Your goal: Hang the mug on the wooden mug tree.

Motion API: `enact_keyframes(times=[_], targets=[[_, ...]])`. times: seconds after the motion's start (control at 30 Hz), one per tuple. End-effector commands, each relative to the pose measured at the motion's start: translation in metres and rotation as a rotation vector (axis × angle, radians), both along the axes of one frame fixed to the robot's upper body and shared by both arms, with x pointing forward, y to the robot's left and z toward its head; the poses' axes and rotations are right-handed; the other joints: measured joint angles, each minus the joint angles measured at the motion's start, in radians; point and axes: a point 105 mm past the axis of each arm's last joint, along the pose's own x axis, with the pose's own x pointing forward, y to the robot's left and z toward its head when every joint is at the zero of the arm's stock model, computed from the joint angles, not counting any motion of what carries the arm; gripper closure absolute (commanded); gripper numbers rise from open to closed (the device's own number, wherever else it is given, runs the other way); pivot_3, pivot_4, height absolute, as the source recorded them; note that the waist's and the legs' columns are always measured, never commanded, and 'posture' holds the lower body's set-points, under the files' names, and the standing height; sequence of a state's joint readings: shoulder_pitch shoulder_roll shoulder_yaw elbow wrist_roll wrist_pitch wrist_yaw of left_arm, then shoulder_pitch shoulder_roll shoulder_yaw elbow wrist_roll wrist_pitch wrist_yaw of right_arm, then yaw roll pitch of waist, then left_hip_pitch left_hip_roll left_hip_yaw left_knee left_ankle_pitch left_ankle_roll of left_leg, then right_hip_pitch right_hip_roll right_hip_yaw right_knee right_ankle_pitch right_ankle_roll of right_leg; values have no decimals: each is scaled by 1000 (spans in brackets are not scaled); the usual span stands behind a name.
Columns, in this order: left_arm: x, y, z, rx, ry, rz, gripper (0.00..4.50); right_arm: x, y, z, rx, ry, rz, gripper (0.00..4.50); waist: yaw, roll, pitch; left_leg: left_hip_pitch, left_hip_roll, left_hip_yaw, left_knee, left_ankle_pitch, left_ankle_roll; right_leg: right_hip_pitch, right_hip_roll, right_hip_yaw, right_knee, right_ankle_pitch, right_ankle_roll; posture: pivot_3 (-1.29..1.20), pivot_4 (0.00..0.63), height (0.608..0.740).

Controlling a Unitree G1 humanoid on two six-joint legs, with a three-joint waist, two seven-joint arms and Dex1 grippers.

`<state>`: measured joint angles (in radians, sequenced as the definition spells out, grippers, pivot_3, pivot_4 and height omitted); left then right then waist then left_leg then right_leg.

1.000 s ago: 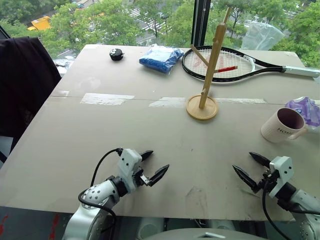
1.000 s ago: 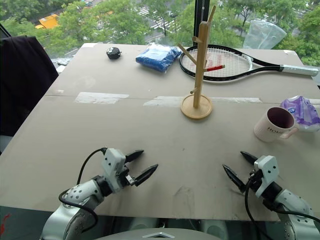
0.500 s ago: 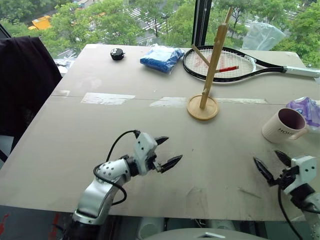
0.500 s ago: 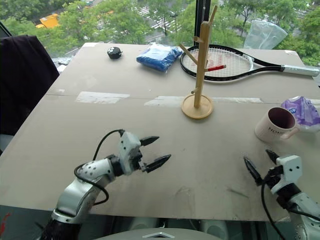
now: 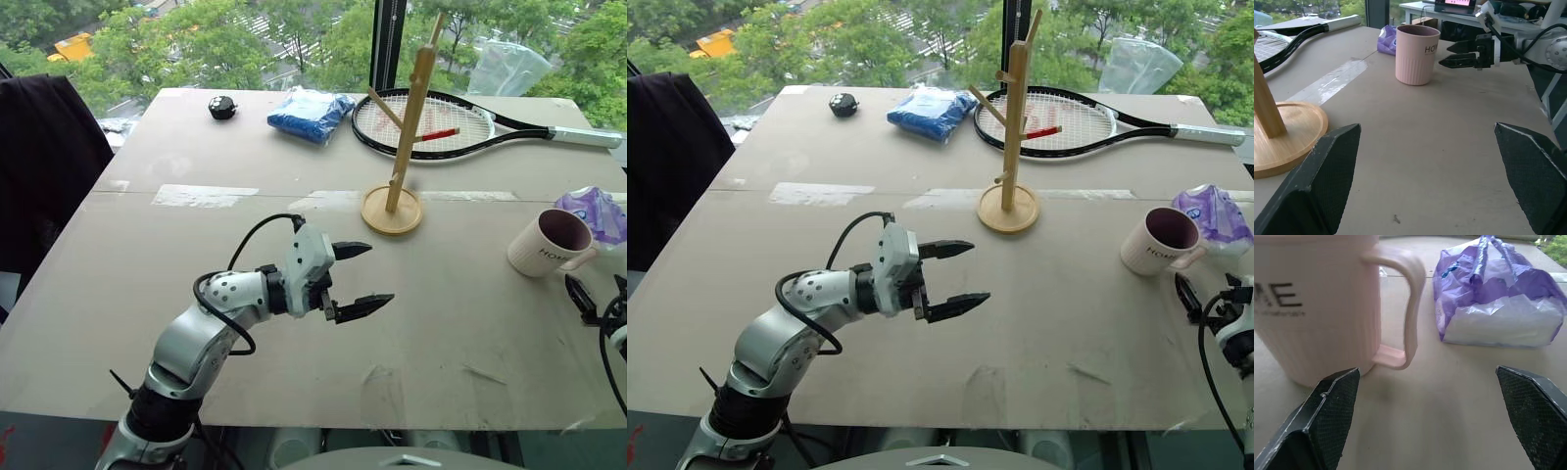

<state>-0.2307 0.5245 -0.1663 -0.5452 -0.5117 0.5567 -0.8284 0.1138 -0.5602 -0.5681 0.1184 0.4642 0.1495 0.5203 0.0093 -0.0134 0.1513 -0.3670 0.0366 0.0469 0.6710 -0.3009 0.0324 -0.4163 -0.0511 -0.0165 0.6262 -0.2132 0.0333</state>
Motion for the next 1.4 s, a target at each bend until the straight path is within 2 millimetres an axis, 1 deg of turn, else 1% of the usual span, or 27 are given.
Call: enact_keyframes(times=[0.03,0.13,0.27,0.3,0.33,0.37,0.4,0.43,0.47,0.5,0.57,0.7,0.8,1.17,1.23,1.27,1.33,1.37,1.4], targets=[[-11,-4,13,0,-37,-46,44,16,-12,22,25,-72,-13,0,-5,0,1,0,0,1,0,0,0,0,2,4,0,0,0,0,150,740],[-13,-3,16,9,-41,-44,44,28,-9,23,75,-77,36,0,-5,-1,1,0,-1,1,0,0,0,0,4,8,0,0,0,0,150,740],[-16,-5,19,7,-42,-42,44,38,-9,21,157,-91,55,0,1,-1,1,0,0,1,0,0,0,0,5,8,0,1,1,0,150,740],[-17,-5,20,3,-40,-42,0,40,-9,21,191,-98,62,520,1,-1,1,0,0,1,0,0,0,0,5,9,0,1,1,0,150,740],[-19,-6,20,-1,-40,-48,0,42,-7,21,219,-101,75,860,1,-1,1,0,0,1,0,0,0,0,5,9,0,1,1,0,150,740],[-18,-5,20,-5,-37,-54,0,44,-6,20,242,-101,90,1527,1,-1,1,0,0,1,0,0,0,0,5,9,0,1,1,0,150,740],[-16,-4,20,-7,-36,-57,0,45,-4,19,252,-96,106,1794,2,-1,1,0,0,1,0,0,0,0,5,9,0,1,1,0,150,740],[-14,-4,20,-11,-37,-65,0,46,-2,18,255,-89,122,2220,2,-1,1,0,0,1,0,0,0,0,5,9,0,1,1,0,150,740],[-13,-3,20,-16,-37,-75,0,47,1,17,256,-82,139,2754,3,0,1,0,0,1,0,0,0,0,5,9,0,1,1,0,150,740],[-12,-3,21,-21,-38,-84,0,48,2,16,255,-76,150,3023,3,0,1,0,0,1,0,0,0,0,5,9,0,1,1,0,150,740],[-11,-3,22,-31,-40,-101,0,50,5,14,251,-62,168,4034,2,0,1,1,0,1,0,0,0,1,5,9,0,1,1,0,150,740],[-8,-5,22,-32,-50,-122,0,51,9,9,246,-37,193,4034,2,0,1,1,0,2,0,0,0,1,5,9,0,1,1,0,150,740],[-6,-7,21,-32,-62,-131,0,51,13,5,235,-22,206,4034,2,0,1,1,0,2,0,0,0,1,5,9,0,2,4,0,150,740],[-7,-14,18,-41,-75,-158,0,47,19,1,209,2,245,4034,2,0,1,1,0,2,0,0,0,1,5,9,0,3,4,0,150,740],[-7,-14,18,-42,-77,-161,0,46,18,2,214,3,252,3664,2,0,1,1,0,2,0,0,0,1,5,9,0,3,4,0,150,740],[-7,-14,18,-42,-77,-161,0,47,17,2,207,-1,245,3242,1,0,1,1,0,2,0,0,0,1,5,9,0,3,4,0,150,740],[-6,-14,18,-42,-77,-162,0,48,15,4,198,-9,235,2558,1,0,1,1,0,2,0,0,0,1,5,10,0,3,4,0,150,740],[-6,-14,17,-42,-77,-162,0,49,15,4,196,-11,235,2085,1,0,1,1,0,2,0,0,0,1,5,10,0,3,4,0,150,740],[-6,-14,17,-42,-77,-163,0,49,15,5,195,-11,236,2085,1,0,1,1,0,2,0,0,0,1,5,10,0,3,4,0,150,740]])
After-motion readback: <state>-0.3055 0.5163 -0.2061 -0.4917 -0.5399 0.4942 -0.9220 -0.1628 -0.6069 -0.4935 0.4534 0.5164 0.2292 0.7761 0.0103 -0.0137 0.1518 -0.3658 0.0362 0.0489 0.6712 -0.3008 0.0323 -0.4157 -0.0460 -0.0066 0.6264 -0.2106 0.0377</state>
